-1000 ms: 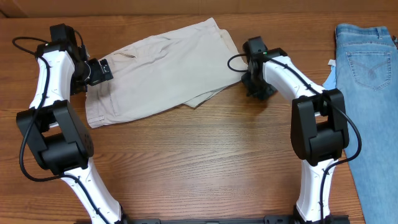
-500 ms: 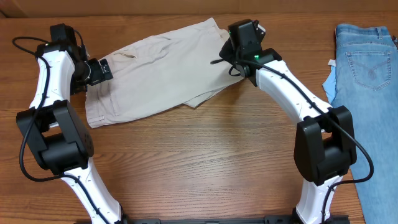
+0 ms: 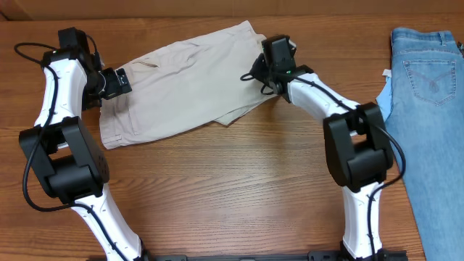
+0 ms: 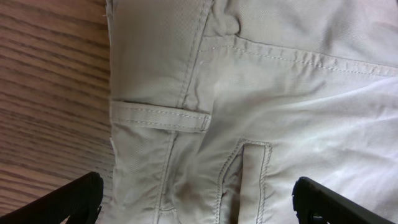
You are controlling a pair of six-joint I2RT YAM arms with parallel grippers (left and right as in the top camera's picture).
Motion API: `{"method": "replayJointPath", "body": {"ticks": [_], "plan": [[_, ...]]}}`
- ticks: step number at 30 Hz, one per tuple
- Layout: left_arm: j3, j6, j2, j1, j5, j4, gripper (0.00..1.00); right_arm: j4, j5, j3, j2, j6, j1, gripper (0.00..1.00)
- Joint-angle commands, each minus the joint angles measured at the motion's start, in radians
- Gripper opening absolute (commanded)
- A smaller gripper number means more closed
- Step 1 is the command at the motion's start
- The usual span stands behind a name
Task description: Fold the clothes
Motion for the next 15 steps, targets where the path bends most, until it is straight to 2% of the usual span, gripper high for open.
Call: {"method": "replayJointPath", "body": {"ticks": [1,5,15], "plan": [[0.023,-0.010,0.011,-0.004,0.008,0.002,1.00,0.014,-0.034,0.007,0.029,-0.013,-0.023,0.04],[0.023,-0.010,0.011,-0.004,0.008,0.002,1.00,-0.005,-0.030,0.007,0.055,-0.014,-0.039,0.04],[0.023,-0.010,0.011,-0.004,0.008,0.003,1.00,-0.217,0.047,0.006,0.062,-0.009,-0.082,0.04]]}}
